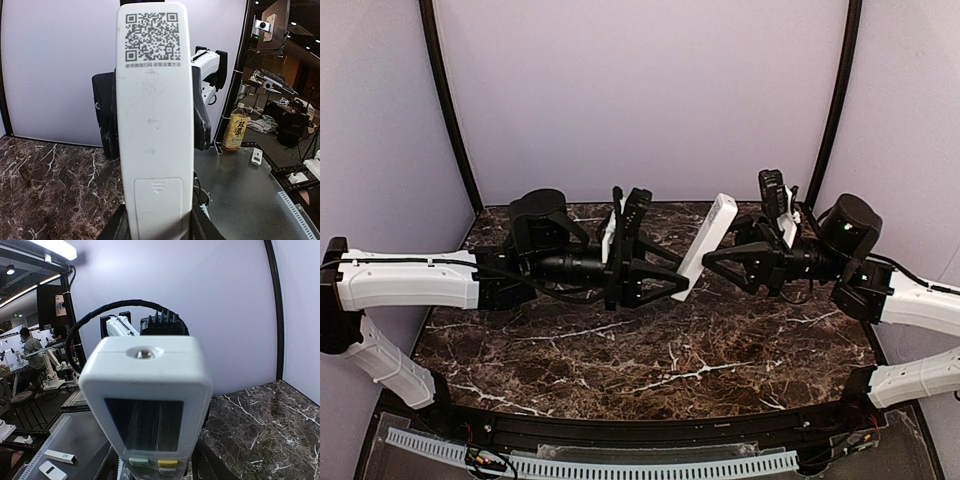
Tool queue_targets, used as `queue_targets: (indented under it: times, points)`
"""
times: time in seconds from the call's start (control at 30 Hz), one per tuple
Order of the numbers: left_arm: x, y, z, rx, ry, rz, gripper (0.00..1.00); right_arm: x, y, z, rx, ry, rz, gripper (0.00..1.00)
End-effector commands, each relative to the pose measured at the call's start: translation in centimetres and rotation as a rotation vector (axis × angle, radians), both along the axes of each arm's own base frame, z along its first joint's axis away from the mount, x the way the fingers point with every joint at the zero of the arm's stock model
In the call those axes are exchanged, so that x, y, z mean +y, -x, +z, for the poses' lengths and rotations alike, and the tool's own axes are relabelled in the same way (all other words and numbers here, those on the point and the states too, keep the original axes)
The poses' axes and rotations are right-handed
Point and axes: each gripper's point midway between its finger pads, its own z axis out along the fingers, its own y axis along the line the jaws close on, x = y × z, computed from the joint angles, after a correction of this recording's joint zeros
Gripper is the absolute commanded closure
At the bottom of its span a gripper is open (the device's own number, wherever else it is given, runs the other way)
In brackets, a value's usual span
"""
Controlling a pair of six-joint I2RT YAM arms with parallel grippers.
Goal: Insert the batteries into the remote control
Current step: Pass from the left arm to the right, then place the remote control at the center of the board.
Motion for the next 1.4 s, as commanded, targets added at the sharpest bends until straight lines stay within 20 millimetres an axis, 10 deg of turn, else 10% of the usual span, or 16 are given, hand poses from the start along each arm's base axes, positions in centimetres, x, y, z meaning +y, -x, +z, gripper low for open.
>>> queue_targets:
  times: [0.0, 0.27, 0.47, 0.6, 0.93, 1.37]
  points:
    - [0.1, -0.4, 0.0, -0.027, 0.014, 0.018, 0.82, 0.0, 0.1, 1.9, -0.029, -0.051, -0.006, 0.53]
    - [0.2, -0.7, -0.7, -0.035, -0.007, 0.042, 0.73, 0.1, -0.3, 1.6, 0.004, -0.038, -0.018, 0.70]
    - [1.3, -2.2, -1.4, -0.058, -0.061, 0.157, 0.28, 0.5, -1.8, 1.1, 0.054, 0.016, -0.074, 0.75]
    - [2.9, -4.9, -2.3, -0.055, -0.152, 0.314, 0.02, 0.3, -6.3, -1.8, 0.159, 0.172, -0.246, 0.75]
    - [8.5, -13.1, -7.3, 0.068, -0.422, 0.734, 0.01, -5.9, -18.3, -12.0, 0.485, 0.558, -0.632, 0.76]
    - [13.7, -16.6, -11.6, 0.178, -0.568, 1.020, 0.02, -3.3, -20.4, -22.4, 0.622, 1.035, -0.588, 0.73]
